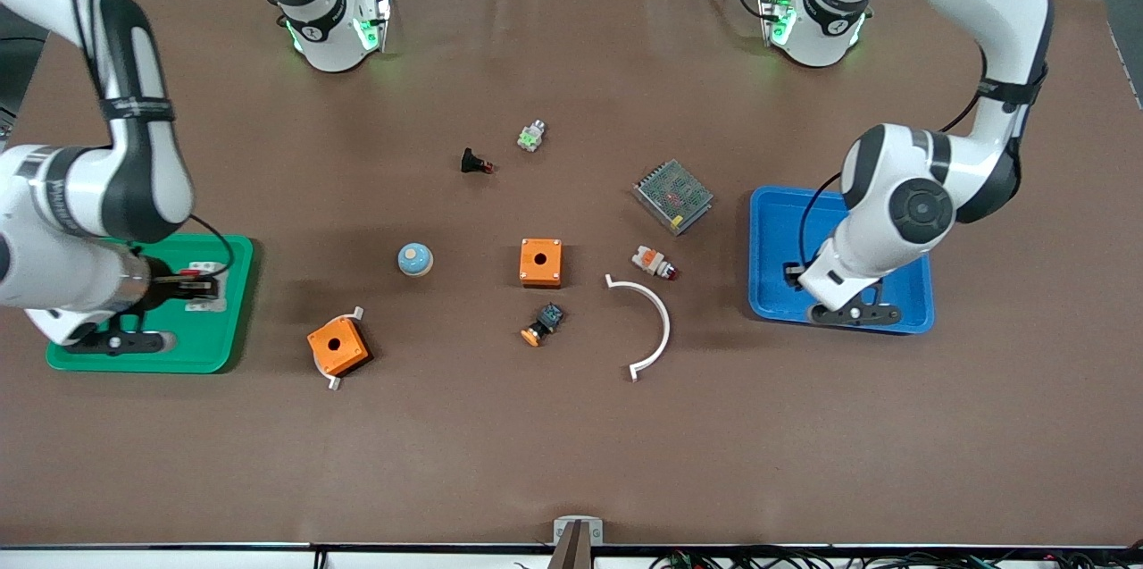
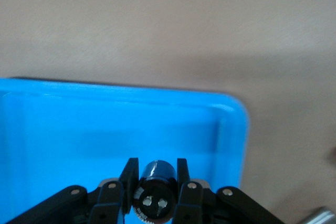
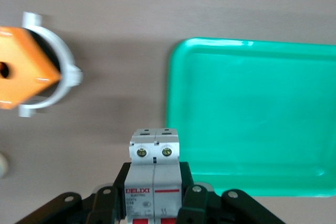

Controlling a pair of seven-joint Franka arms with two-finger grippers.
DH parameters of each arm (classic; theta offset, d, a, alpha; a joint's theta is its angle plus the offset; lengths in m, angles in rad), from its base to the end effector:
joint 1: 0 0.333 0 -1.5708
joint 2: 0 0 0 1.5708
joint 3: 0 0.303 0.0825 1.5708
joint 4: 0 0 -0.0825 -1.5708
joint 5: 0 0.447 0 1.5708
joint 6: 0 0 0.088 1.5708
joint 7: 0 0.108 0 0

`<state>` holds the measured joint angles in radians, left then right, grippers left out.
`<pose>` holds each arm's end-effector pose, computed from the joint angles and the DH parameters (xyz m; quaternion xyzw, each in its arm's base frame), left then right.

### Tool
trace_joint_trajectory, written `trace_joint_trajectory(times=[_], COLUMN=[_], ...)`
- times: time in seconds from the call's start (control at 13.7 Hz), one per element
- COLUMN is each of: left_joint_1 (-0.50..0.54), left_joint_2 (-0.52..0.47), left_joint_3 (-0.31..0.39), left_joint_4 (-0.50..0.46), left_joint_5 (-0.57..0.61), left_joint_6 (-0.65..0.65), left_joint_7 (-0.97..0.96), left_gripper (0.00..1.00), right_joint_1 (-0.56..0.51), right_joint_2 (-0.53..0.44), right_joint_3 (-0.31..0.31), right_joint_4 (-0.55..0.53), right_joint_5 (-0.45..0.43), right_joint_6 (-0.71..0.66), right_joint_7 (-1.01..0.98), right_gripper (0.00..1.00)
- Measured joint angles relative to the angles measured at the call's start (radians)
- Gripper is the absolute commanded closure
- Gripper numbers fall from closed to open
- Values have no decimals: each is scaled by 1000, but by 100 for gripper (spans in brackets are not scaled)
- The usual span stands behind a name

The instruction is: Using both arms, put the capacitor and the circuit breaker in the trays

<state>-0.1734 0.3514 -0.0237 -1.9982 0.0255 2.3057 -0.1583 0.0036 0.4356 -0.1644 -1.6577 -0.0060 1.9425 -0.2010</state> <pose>0.6287 -0.1250 0.2221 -0.9994 0.0275 0.0206 0.0090 0.6943 -0.1042 0.3050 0.9963 0.0263 -0.0781 0.0241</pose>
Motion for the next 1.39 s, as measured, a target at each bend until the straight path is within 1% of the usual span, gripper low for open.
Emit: trace_joint_trajectory(times=[0.15,0.29,0.51,0.66,0.8,0.88,0.95,1.02,1.1,1.17,1.39], left_joint_1=[32,35,32,32,32,32,32,32,32,32,31], left_joint_2=[-6,5,37,57,72,76,76,75,73,67,29], left_joint_3=[0,-2,-6,-6,-7,-7,-7,-7,-7,-7,-8], left_joint_4=[-69,-109,-120,-120,-120,-120,-118,-111,-100,-85,-36], left_joint_5=[0,0,0,0,0,0,0,0,0,0,0], left_joint_6=[69,105,121,127,132,135,138,141,141,142,139], left_joint_7=[43,51,51,54,55,55,55,56,56,56,55], left_gripper=[100,97,80,72,57,44,28,17,8,1,0], right_joint_1=[-63,-97,-107,-108,-113,-116,-117,-118,-118,-118,-118], right_joint_2=[18,50,99,124,148,159,169,182,189,194,194], right_joint_3=[1,1,3,4,4,5,6,7,9,10,12], right_joint_4=[-45,-69,-71,-71,-71,-71,-71,-71,-71,-71,-62], right_joint_5=[0,0,0,0,0,0,0,0,0,0,0], right_joint_6=[74,114,151,186,215,228,242,255,260,263,257], right_joint_7=[-123,-217,-287,-331,-370,-383,-391,-398,-399,-399,-403], right_gripper=[96,96,96,96,95,95,85,61,19,0,0])
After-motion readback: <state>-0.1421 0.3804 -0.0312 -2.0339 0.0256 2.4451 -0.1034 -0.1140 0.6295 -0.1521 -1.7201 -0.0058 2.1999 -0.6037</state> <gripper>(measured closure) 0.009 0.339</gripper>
